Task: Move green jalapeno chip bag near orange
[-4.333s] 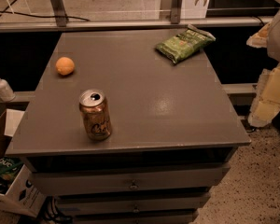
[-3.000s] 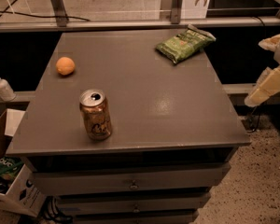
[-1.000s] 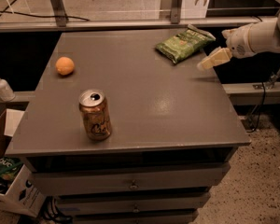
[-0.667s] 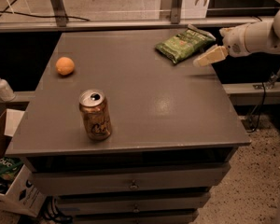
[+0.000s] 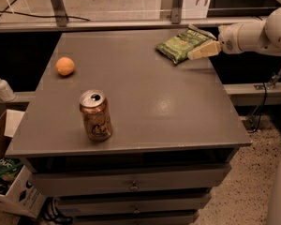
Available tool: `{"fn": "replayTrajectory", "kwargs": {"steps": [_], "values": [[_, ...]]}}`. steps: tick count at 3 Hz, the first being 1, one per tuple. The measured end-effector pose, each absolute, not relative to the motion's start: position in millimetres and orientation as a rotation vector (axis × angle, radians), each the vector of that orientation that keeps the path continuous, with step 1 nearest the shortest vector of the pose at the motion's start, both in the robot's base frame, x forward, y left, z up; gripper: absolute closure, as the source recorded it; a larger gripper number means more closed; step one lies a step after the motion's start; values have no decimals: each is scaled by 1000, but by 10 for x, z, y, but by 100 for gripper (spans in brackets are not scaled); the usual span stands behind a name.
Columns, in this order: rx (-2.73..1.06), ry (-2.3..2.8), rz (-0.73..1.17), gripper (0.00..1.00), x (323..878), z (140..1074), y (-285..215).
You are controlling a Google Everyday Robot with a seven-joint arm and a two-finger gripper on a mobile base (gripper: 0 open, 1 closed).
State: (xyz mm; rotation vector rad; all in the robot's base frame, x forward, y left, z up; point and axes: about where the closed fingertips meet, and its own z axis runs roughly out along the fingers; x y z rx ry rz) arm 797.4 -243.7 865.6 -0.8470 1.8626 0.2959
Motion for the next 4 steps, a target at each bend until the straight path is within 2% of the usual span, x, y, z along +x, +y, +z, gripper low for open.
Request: {"fn": "replayTrajectory", "kwargs": {"steps": [2, 3, 4], "values": [[-774, 1904, 316, 0, 8186, 8457, -2277], [-764, 1903, 319, 18, 8241, 8380, -2230], [-759, 1903, 317, 41, 8273, 8308, -2206]]}}
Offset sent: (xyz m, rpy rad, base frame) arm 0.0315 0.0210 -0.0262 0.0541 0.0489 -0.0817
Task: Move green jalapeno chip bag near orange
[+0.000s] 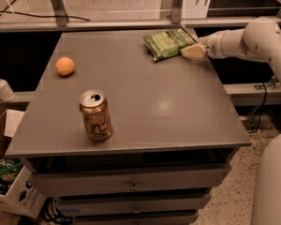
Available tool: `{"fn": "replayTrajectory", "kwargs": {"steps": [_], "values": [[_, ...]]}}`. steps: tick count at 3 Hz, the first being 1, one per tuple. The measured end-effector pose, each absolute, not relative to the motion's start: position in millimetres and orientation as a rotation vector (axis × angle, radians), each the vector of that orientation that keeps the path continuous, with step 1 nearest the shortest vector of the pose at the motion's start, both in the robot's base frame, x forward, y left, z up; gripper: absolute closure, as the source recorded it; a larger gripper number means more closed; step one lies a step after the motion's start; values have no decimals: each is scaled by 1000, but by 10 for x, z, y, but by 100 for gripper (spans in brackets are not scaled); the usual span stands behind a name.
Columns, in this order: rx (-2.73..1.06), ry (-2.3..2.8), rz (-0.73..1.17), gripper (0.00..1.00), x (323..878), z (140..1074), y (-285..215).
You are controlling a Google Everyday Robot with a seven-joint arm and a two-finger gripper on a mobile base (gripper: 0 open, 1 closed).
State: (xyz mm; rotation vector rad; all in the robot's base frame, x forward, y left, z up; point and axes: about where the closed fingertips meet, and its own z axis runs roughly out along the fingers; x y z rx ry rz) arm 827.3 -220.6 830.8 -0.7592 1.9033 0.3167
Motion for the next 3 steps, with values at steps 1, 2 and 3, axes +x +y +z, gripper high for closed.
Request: {"fn": "replayTrajectory", "kwargs": {"steps": [1, 2, 3], "values": [[-758, 1904, 308, 64, 8282, 8264, -2203], [-759, 1900, 297, 88, 8285, 8254, -2202], [-749, 1866, 303, 100, 8270, 8378, -2203]]}}
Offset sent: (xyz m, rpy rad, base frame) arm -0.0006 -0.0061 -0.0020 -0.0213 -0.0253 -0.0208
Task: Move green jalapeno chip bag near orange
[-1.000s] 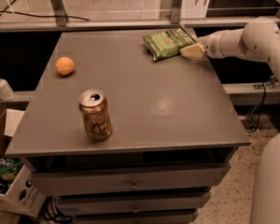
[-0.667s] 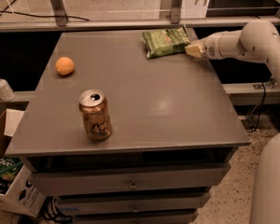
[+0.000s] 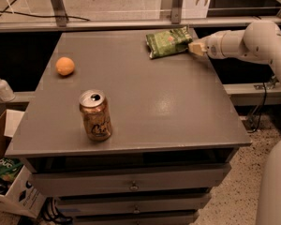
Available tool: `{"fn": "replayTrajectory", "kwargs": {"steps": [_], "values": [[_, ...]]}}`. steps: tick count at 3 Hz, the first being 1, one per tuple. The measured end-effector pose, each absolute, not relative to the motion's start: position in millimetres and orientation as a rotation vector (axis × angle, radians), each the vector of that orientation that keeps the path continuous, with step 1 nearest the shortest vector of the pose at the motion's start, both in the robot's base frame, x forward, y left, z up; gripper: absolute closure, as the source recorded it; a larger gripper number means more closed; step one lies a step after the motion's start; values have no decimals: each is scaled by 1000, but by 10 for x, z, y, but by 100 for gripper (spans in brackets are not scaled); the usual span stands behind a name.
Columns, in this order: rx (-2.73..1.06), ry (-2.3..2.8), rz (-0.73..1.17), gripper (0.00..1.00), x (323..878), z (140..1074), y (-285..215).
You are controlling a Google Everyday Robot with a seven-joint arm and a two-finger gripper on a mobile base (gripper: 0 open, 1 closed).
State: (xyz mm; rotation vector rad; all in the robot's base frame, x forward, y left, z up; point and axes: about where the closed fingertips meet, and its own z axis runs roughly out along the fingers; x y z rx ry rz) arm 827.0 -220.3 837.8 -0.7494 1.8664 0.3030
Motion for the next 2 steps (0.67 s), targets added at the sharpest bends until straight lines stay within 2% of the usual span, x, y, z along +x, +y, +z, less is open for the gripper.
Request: {"fn": "replayTrajectory", "kwargs": {"steps": [2], "values": [[-816, 1687, 427, 100, 7885, 9089, -1907]]}}
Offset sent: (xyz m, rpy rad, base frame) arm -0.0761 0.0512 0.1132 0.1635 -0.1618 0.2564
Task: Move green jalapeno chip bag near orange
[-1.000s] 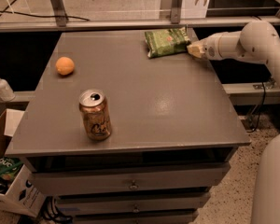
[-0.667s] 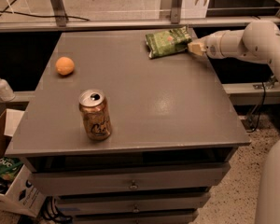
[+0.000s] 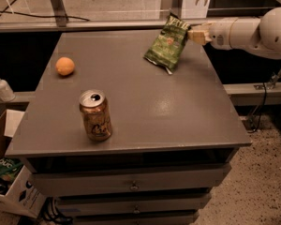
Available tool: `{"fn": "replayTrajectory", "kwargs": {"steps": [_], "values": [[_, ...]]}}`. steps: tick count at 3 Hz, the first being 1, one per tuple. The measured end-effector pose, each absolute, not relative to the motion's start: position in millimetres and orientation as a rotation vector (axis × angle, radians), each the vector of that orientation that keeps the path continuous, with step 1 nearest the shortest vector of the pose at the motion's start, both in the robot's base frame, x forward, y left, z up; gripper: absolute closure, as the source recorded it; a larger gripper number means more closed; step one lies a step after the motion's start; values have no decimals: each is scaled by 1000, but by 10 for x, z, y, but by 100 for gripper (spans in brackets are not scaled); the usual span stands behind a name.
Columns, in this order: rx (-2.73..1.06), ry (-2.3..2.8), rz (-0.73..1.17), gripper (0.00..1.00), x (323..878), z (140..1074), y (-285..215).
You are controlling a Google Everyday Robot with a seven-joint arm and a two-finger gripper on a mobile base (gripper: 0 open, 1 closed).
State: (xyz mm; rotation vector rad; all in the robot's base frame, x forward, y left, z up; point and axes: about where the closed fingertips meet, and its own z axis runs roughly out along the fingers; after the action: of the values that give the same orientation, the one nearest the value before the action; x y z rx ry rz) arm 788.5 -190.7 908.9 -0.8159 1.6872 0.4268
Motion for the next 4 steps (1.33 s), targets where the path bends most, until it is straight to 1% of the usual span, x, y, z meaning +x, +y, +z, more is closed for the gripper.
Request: {"fn": "replayTrajectory", "kwargs": {"steps": [1, 2, 4], "values": [[-873, 1610, 543, 100, 7653, 9307, -1568], [-902, 1570, 625, 100, 7536, 9417, -1259], [-905, 1570, 733, 100, 7546, 9439, -688]]}}
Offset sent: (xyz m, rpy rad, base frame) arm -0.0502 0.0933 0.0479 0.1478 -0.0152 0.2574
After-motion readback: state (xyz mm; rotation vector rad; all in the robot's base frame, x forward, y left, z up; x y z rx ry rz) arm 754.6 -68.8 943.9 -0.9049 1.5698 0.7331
